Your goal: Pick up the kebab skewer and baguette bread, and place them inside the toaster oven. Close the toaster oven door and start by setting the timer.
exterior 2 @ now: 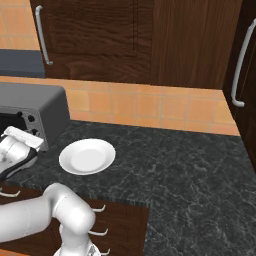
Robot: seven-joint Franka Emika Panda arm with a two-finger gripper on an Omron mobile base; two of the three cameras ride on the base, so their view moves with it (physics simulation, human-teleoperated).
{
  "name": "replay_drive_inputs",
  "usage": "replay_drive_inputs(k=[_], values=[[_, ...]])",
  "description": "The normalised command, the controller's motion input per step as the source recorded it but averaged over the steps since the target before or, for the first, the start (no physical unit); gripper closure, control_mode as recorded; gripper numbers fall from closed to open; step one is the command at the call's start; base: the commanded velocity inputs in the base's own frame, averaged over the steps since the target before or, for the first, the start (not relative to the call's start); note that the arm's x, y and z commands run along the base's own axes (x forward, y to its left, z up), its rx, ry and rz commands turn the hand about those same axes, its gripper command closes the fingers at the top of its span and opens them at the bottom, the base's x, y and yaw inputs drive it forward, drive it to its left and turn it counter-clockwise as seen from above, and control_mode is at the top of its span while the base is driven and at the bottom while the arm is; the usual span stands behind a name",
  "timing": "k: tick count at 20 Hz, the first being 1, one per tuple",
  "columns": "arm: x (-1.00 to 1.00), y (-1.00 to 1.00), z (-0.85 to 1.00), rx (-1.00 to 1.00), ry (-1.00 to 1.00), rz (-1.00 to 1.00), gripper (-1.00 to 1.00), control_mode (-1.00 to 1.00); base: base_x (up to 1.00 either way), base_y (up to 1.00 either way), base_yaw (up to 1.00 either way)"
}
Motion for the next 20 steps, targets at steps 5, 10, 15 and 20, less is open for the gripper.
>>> replay_drive_inputs(k=[5,10,15,20], values=[[0.23,-0.2,-0.01,0.25,0.0,0.05,1.0,-1.0,0.0,0.0,0.0],[0.21,-0.23,-0.02,0.25,0.0,0.06,1.0,-1.0,0.0,0.0,0.0],[0.27,-0.11,-0.06,0.24,0.0,0.05,1.0,-1.0,0.0,0.0,0.0],[0.24,-0.02,-0.04,0.25,0.0,0.05,1.0,-1.0,0.0,0.0,0.0]])
